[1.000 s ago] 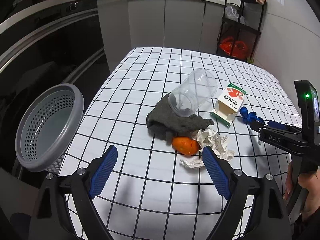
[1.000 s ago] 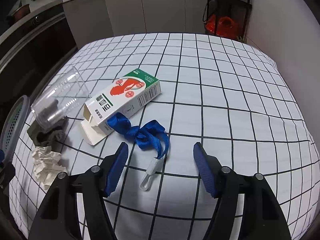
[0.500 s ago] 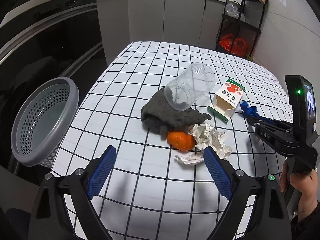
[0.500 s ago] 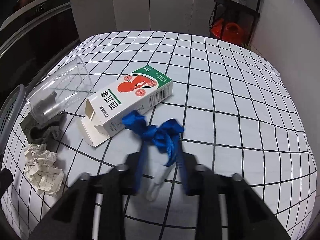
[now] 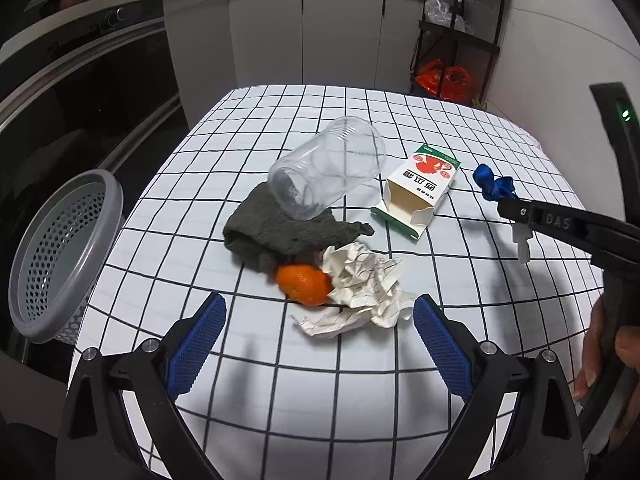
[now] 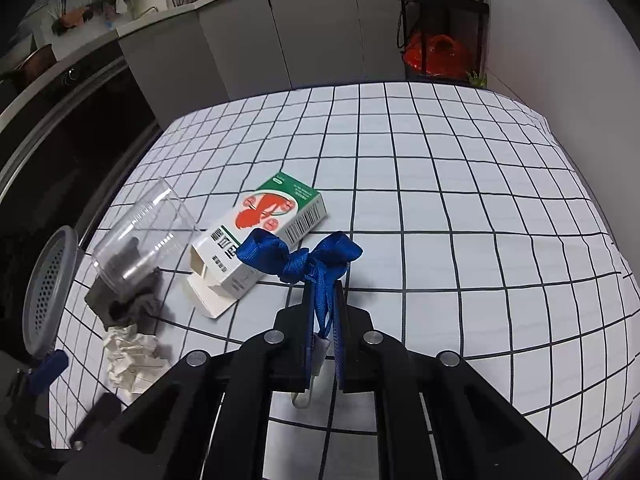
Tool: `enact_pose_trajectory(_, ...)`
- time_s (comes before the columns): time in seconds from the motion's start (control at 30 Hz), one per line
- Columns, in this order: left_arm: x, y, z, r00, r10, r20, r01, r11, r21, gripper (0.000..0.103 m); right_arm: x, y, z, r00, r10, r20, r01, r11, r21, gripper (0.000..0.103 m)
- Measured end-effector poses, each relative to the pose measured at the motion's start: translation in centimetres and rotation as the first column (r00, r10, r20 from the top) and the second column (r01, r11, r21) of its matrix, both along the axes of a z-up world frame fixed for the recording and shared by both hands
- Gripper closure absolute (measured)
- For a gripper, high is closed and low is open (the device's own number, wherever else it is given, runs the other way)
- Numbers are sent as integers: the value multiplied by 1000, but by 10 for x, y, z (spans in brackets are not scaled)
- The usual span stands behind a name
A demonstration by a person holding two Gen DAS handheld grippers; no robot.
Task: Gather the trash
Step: 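Grasp the blue ribbon with the right tool while the left tool grasps the crumpled paper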
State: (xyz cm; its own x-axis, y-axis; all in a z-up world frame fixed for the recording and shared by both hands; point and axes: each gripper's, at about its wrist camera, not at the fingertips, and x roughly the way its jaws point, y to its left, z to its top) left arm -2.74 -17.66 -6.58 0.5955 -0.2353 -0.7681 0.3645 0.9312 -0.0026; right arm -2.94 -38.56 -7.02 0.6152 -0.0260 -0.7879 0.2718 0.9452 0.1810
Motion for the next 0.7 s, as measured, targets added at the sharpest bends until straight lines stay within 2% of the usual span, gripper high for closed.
enact_pose_trajectory(0.1, 3, -8, -3, 1000, 1, -2, 0, 1000, 2, 10, -2, 3, 3, 1000, 0, 8, 0, 1000, 5, 95)
enact_pose_trajectory(0.27, 8, -19, -11, 1000, 13, 11, -14, 999, 49, 10, -3, 2, 5, 1000, -1, 19, 1, 1000, 27, 95)
enact_pose_trajectory(0.3, 9, -20, -12, 1000, 13, 10, -13, 999, 50, 14, -4, 2, 6, 1000, 0, 19, -1, 1000, 27, 95)
enact_pose_trajectory(0.37, 9, -21, -15, 1000, 11, 4, -11, 999, 53, 21, -3, 3, 5, 1000, 3, 20, -4, 1000, 27, 95)
enact_pose_trajectory(0.5, 7, -25, -23, 999, -7, -33, 9, 998, 55, 47, -3, 1, 7, 1000, 3, 26, -4, 1000, 29, 95)
enact_pose_trajectory(0.7, 3, -24, -20, 998, -35, -54, 36, 999, 18, 76, -4, 0, 8, 1000, 7, 28, -8, 1000, 29, 95)
